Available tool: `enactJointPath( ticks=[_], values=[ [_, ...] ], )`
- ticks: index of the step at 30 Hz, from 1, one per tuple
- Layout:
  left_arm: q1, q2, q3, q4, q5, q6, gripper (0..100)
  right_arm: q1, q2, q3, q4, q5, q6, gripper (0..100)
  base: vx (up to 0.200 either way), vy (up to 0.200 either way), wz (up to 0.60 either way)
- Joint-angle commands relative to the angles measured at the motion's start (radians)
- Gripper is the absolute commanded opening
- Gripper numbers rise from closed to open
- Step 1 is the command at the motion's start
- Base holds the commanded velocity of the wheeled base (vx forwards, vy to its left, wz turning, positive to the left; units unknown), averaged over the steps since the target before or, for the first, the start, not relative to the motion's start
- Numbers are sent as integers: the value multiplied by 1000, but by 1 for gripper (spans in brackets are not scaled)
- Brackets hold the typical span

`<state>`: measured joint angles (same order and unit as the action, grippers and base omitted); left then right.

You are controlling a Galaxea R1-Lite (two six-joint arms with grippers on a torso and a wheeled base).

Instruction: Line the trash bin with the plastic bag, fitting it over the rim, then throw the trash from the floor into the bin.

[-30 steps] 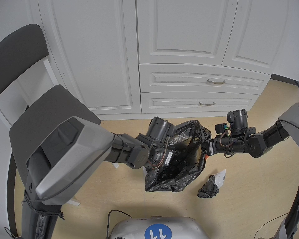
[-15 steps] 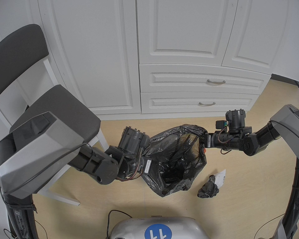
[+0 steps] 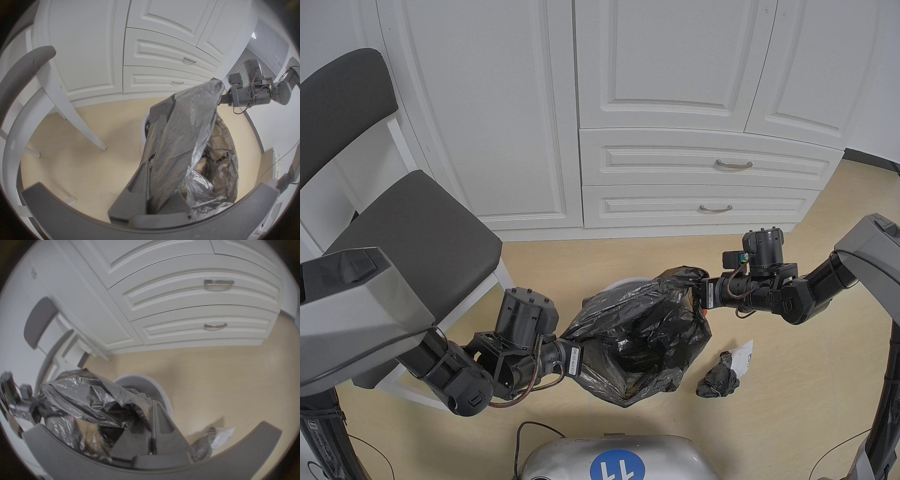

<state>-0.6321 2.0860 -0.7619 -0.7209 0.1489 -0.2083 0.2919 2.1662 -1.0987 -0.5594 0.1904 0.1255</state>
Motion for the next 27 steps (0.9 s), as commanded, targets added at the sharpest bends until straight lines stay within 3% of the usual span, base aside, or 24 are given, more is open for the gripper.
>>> enactJointPath(
  ticks=[1, 4, 8, 18, 26, 27],
  values=[
    [-8, -24, 53, -37, -31, -6, 0, 19, -72, 74, 35, -86, -115, 0, 0, 0, 0],
    [-20, -44, 58, -26, -31, -6, 0, 29, -135, 123, 87, -131, -187, 0, 0, 0, 0],
    [-43, -18, 62, -35, -31, -6, 0, 29, -180, 148, 147, -138, -256, 0, 0, 0, 0],
    [-43, 105, 52, -43, -28, 1, 0, 33, -63, 126, 144, -138, -261, 0, 0, 0, 0],
    [14, 132, 30, -78, -26, 4, 0, 39, -5, 94, 139, -137, -253, 0, 0, 0, 0],
    [14, 132, 30, -78, -26, 4, 0, 39, -5, 94, 139, -137, -253, 100, 0, 0, 0]
  ],
)
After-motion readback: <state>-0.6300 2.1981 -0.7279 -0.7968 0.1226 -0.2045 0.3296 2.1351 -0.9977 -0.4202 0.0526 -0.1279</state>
